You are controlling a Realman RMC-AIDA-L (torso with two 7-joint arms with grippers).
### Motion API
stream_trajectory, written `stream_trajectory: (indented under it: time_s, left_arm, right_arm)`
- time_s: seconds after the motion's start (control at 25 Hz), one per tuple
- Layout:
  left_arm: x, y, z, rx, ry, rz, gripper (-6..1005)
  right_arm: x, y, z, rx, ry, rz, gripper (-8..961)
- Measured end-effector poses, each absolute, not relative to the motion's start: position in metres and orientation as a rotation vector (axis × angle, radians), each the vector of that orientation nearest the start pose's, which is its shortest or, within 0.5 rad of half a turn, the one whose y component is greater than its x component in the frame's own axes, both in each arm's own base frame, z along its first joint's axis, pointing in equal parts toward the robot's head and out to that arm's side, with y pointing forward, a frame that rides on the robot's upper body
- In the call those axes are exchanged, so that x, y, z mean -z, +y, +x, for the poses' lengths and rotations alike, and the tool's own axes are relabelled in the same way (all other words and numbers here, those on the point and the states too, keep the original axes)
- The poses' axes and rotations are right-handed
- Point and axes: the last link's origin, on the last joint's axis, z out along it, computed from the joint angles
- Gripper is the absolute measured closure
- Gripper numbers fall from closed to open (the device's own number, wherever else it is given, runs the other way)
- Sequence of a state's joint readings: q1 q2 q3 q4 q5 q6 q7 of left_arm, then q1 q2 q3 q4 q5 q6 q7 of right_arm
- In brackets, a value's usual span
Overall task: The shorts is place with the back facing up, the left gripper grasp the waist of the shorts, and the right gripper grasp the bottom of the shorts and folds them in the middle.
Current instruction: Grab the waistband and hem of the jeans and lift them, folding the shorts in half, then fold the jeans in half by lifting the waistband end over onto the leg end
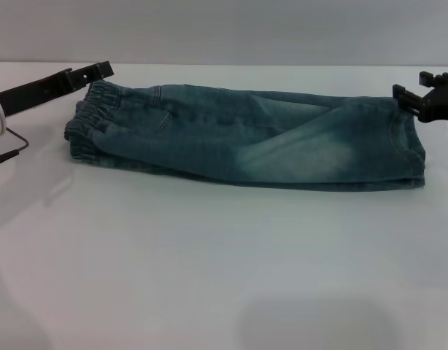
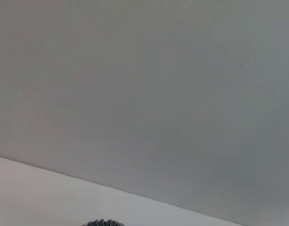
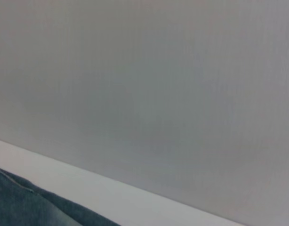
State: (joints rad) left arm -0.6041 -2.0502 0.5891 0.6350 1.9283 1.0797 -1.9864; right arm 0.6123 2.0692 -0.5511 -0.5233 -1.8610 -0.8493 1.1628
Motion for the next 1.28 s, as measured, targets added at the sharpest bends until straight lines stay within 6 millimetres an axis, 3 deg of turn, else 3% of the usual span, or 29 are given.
stream_trajectory:
  time_s: [0.16,0.36,0.68,0.92,1.28]
  left_arm:
    - [-0.043,0.405,-0.287,0.814,-1.366,-2.002,173]
    - [-0.048,0.396,-0.289,0.785,-1.284,-2.099,145]
    - [-0.055,0.365,-0.323,0.695,-1.217,-2.134,139]
    - [-0.043,0.349,-0.340,0.591,-1.063,-2.162,139]
    - [-0.026,0.350,-0.345,0.503,-0.882,-2.176,139]
  right_arm:
    - [-0.027,0.410,0.316,-0.361,0.659,-2.088,400]
    - [-0.026,0.409,0.316,-0.365,0.663,-2.091,401]
    - [-0.024,0.409,0.314,-0.374,0.666,-2.098,401]
    - [-0.024,0.414,0.303,-0.429,0.677,-2.118,400]
    - [-0.023,0.415,0.293,-0.482,0.680,-2.146,400]
